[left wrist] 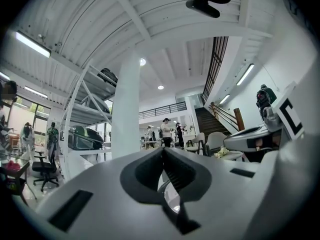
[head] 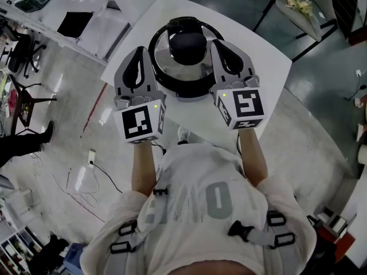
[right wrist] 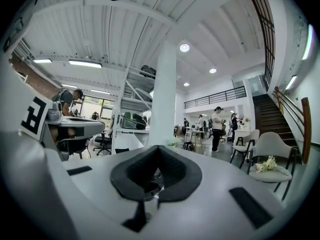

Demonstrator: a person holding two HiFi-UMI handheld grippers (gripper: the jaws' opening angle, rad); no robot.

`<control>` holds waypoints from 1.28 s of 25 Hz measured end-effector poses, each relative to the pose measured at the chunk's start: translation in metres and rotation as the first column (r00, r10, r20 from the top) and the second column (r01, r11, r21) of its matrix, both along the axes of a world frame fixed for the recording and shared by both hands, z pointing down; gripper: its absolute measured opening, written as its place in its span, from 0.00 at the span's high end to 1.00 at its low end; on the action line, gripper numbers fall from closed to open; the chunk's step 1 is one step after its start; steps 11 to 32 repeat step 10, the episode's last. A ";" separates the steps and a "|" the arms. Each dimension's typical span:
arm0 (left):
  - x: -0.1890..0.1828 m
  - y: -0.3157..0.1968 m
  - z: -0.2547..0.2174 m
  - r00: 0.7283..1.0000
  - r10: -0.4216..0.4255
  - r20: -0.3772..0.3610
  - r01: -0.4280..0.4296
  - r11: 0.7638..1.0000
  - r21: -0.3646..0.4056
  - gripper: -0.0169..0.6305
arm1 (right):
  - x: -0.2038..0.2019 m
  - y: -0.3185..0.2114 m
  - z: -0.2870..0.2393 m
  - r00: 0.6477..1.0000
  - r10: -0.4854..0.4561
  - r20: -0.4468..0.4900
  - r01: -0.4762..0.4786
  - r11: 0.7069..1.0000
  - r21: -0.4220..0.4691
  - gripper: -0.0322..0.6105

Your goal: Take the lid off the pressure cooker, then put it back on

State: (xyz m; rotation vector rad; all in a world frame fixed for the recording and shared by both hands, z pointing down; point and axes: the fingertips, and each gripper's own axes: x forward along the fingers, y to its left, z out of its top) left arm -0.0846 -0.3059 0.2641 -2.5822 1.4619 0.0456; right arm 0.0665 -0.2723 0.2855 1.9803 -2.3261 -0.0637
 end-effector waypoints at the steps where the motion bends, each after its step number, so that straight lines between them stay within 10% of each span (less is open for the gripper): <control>1: 0.000 0.000 0.001 1.000 0.001 0.002 -0.001 1.000 -0.002 0.95 | 0.000 0.000 0.000 1.000 -0.001 -0.001 0.001 1.000 -0.001 0.94; 32: -0.002 0.000 0.005 1.000 0.001 0.001 -0.001 1.000 -0.019 0.95 | 0.001 0.000 -0.001 1.000 -0.003 -0.007 0.003 1.000 -0.002 0.94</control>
